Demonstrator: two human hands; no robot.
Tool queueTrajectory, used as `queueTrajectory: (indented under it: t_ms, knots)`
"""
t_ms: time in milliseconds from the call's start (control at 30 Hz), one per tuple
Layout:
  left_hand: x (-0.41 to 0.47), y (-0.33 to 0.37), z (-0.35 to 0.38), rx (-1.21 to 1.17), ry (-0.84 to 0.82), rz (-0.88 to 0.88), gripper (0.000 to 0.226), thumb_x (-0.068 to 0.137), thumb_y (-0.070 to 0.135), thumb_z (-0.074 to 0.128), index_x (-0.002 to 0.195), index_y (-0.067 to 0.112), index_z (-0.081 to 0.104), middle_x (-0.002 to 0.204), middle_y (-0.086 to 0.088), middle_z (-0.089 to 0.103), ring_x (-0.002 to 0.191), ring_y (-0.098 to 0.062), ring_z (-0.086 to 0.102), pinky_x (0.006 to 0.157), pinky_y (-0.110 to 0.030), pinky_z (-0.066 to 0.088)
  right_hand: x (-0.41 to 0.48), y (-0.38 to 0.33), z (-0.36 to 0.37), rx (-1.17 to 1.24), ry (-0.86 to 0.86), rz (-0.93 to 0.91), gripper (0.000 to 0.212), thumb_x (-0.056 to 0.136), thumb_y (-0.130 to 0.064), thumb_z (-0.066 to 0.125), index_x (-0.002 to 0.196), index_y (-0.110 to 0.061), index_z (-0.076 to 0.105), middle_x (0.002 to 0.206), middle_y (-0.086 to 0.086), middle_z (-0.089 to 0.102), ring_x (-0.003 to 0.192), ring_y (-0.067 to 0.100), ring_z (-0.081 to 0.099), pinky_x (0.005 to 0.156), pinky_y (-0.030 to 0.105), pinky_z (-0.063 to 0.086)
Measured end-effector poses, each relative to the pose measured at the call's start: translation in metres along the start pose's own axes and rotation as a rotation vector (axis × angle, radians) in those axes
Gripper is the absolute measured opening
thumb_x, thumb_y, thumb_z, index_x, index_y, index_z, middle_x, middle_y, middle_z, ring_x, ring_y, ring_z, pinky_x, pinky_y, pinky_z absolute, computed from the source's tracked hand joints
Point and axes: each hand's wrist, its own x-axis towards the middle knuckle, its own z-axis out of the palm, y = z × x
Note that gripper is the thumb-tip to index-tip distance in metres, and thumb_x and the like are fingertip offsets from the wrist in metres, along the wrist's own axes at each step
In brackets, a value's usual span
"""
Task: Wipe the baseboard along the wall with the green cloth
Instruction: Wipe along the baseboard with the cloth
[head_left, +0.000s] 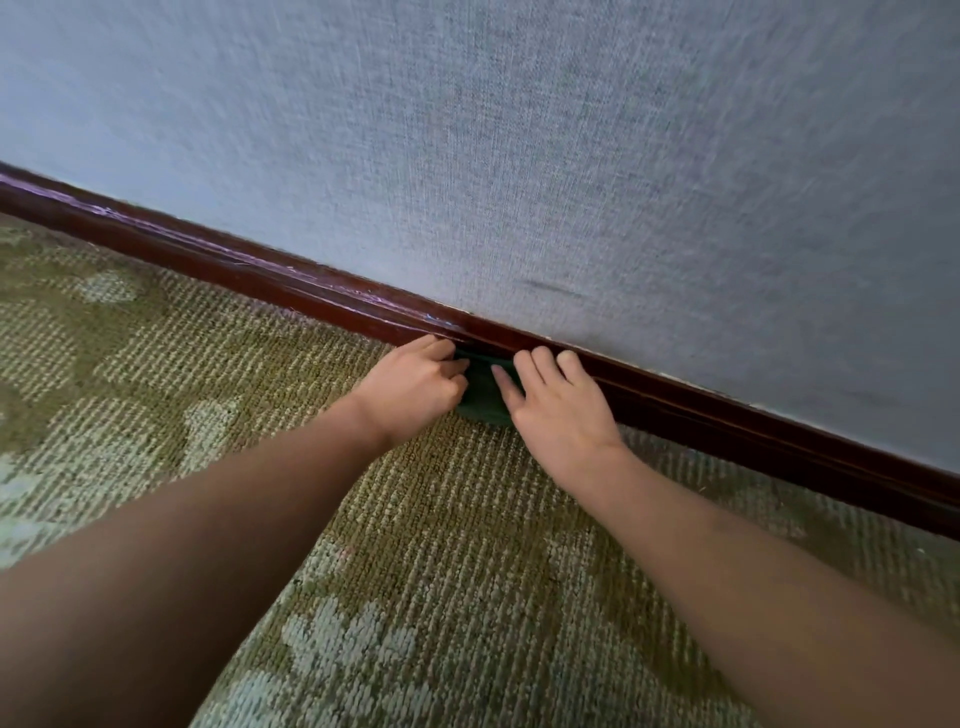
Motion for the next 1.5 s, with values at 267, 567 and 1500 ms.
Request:
queueTrajectory:
  t_ms: [267,567,1500]
  knots:
    - [-0.010,0.001,-0.006,-0.007,0.045,-0.010,0.027,0.050,0.009,0.086,0.073,0.004,0.074,0.085,-0.008,0.073,0.077,-0.022,0.066,0.067,-0.025,0.053,-0.011,0.001,0.001,0.002,0.037,0.002,0.064,0.089,-0.013,0.043,0.144,-0.003,0.012,0.108,0.010,0.036,0.102,0.027,0.036,0.087,0.035,0.032]
    - [-0.003,-0.001,-0.016,0.013,0.105,0.030,0.023,0.054,0.008,0.085,0.073,0.002,0.074,0.087,-0.011,0.073,0.080,-0.024,0.066,0.072,-0.028,0.055,-0.016,0.011,-0.004,0.007,0.051,0.048,0.063,0.091,-0.012,0.040,0.146,-0.007,0.010,0.115,0.012,0.037,0.109,0.029,0.037,0.093,0.037,0.032]
    - [-0.027,-0.042,0.003,0.031,0.124,0.008,0.023,0.057,-0.001,0.082,0.078,-0.001,0.072,0.089,-0.013,0.073,0.073,-0.026,0.063,0.068,-0.031,0.053,0.027,-0.011,-0.013,0.064,0.076,0.020,0.061,0.092,-0.012,0.038,0.146,-0.010,0.010,0.115,0.011,0.034,0.109,0.028,0.034,0.092,0.037,0.029]
